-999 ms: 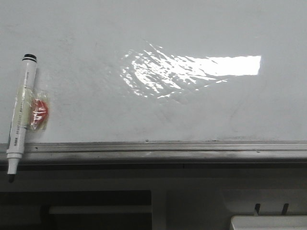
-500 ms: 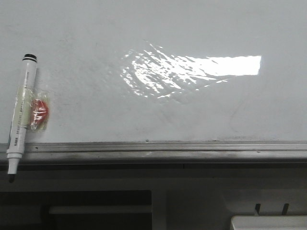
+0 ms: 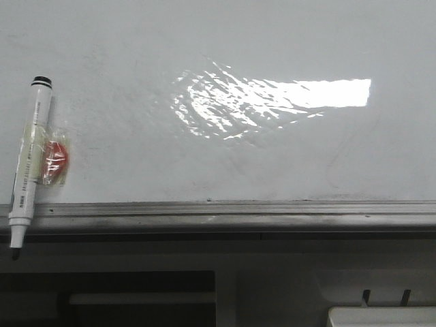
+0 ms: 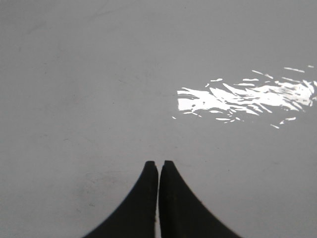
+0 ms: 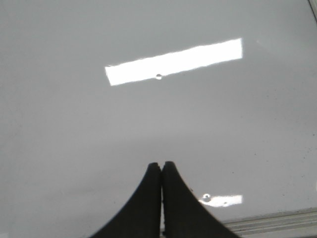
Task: Write number 9 on whiteboard
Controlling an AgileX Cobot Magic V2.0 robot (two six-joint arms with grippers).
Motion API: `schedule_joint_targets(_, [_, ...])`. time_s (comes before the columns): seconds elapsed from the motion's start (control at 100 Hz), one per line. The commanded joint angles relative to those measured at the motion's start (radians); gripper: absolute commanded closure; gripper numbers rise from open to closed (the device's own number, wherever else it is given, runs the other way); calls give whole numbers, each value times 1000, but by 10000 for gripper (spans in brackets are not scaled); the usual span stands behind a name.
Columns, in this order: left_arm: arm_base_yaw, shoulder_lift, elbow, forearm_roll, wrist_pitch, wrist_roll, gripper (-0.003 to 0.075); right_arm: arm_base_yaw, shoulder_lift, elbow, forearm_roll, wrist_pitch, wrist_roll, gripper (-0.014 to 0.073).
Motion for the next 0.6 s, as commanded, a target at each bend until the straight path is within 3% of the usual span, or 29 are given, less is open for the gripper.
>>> schedule_joint_targets(0.0, [2, -26, 28, -57, -75, -13, 741, -5, -15, 19, 21, -74, -6, 663])
schedule_joint_targets(0.34, [2, 77, -177, -56, 201, -7, 741, -5, 81, -103, 135, 52, -6, 662])
schedule_joint_targets(0.59, [2, 173, -245, -57, 243, -5, 740, -5, 219, -230, 161, 177, -8, 663])
